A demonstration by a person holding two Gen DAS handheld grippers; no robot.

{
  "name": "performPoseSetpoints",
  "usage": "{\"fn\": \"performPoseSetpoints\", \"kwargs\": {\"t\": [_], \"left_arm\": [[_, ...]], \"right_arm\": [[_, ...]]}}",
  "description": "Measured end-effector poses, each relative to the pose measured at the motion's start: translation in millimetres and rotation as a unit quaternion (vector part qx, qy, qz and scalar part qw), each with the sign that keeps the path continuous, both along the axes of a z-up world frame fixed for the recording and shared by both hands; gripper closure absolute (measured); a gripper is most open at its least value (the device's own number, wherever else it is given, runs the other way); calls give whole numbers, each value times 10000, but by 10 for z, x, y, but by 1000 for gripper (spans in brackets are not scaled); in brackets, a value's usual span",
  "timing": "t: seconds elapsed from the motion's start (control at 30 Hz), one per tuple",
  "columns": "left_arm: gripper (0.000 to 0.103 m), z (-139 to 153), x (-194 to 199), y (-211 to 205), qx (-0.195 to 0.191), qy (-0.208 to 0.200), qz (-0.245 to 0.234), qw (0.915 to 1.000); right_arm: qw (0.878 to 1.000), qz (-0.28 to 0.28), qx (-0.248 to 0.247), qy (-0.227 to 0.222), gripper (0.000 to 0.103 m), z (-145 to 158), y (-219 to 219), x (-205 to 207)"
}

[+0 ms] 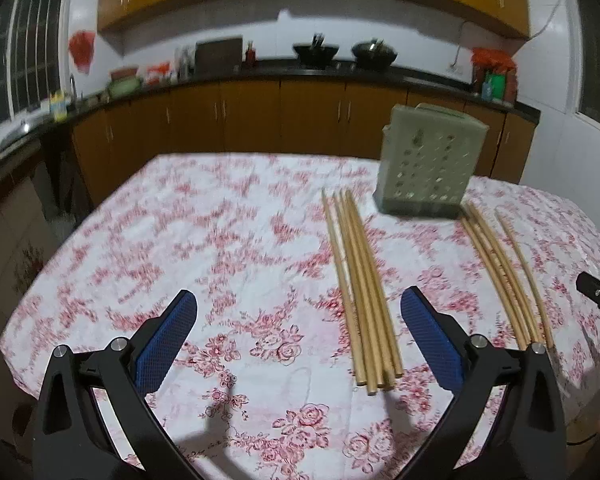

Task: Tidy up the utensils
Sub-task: 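Close the left tool on one wooden chopstick while the right tool grasps another chopstick, then lift the held chopsticks upright with both tools and carry them toward the green caddy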

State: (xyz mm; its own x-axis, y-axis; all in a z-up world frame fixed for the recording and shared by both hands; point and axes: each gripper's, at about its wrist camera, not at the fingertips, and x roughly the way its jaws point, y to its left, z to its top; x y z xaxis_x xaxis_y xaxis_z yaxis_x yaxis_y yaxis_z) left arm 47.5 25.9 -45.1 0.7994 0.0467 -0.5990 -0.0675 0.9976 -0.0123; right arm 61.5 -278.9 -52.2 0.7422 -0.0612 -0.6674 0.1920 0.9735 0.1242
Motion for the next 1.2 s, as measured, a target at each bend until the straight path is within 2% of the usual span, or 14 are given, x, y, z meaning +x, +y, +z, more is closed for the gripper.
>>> {"fn": "performPoseSetpoints", "kwargs": {"t": [0.07,0.13,0.33,0.47,0.63,0.8,0.87,0.97,1.0,1.2], "left_arm": [[15,-54,92,21,-52,182,13,9998],[26,-104,173,21,-71,359,-2,9993],[48,-259,386,-41,-162,788,-181,9966],[56,-327,478,-101,-291,945,-373,9944],[70,-397,578,-174,-305,1142,-502,9917],[74,-428,621,-183,-270,1242,-529,9905],[81,-439,649,-192,-196,1271,-501,9904],[91,-434,712,-189,-100,1309,-532,9899],[94,-431,739,-190,-87,1319,-546,9897],[95,-414,967,-139,-143,1346,-510,9895]], "right_arm": [[9997,60,109,209,35,-80,-47,132],[9989,139,250,375,44,-147,-51,242],[9967,278,299,700,64,-287,19,508],[9948,325,204,944,75,-378,54,653],[9952,317,119,915,81,-387,49,687],[9954,313,93,896,85,-396,24,700],[9955,318,44,893,86,-399,37,700],[9952,393,-44,892,94,-407,76,714],[9950,419,-47,905,94,-408,79,733],[9945,420,62,954,95,-413,34,886]]}}
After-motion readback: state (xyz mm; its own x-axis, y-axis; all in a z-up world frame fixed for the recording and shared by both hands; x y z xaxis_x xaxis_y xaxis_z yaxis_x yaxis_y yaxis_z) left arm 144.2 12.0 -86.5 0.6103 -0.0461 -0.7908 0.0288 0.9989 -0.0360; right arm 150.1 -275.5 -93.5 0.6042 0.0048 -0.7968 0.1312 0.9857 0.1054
